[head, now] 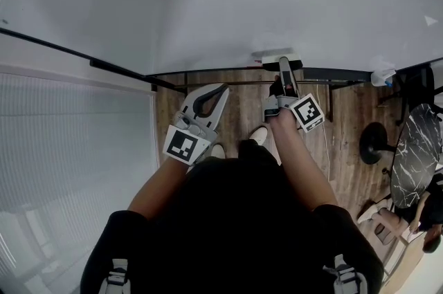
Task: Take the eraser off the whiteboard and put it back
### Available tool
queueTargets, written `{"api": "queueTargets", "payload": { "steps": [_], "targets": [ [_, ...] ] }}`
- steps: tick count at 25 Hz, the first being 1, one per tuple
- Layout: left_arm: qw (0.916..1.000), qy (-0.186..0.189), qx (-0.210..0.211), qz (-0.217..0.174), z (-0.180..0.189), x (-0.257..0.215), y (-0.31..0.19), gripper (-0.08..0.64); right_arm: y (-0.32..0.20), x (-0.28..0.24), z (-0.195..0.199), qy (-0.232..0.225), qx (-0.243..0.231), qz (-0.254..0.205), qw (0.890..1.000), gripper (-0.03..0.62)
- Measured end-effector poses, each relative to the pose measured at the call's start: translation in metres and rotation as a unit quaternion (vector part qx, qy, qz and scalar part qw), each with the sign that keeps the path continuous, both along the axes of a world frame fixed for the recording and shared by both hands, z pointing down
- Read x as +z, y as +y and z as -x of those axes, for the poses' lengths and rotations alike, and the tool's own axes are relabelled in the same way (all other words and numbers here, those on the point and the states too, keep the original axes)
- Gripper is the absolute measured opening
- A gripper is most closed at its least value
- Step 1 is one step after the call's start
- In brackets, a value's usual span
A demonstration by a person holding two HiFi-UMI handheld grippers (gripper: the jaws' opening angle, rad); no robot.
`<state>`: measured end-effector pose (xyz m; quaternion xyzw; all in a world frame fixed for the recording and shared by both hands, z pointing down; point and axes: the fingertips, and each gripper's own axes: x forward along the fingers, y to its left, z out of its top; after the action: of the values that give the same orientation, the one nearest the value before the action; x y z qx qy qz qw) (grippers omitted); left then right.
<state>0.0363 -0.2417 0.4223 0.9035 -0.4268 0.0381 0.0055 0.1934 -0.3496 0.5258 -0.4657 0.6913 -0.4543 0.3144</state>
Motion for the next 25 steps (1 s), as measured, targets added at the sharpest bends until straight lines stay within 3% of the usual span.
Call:
{"api": "queueTargets", "payload": {
  "steps": [9, 15, 19, 25],
  "targets": [
    [0.9999, 0.004, 0.002, -0.014, 0.036, -0.01, 0.026, 0.005, 0.037, -0.044, 0.031, 0.078, -0.038, -0.058, 0.995, 0.219],
    [0.9997, 0.015, 0.012, -0.011, 0.057, -0.012, 0.051, 0.005, 0.076, -0.075, 0.07, 0.159, -0.095, -0.106, 0.977, 0.221],
    [0.9993, 0.016, 0.027, -0.021, 0.072, -0.016, 0.067, 0.005, 0.108, -0.093, 0.1, 0.23, -0.132, -0.153, 0.952, 0.221],
    [0.9985, 0.022, 0.043, -0.023, 0.097, -0.023, 0.1, 0.005, 0.163, -0.122, 0.133, 0.353, -0.162, -0.223, 0.894, 0.222]
  ]
}}
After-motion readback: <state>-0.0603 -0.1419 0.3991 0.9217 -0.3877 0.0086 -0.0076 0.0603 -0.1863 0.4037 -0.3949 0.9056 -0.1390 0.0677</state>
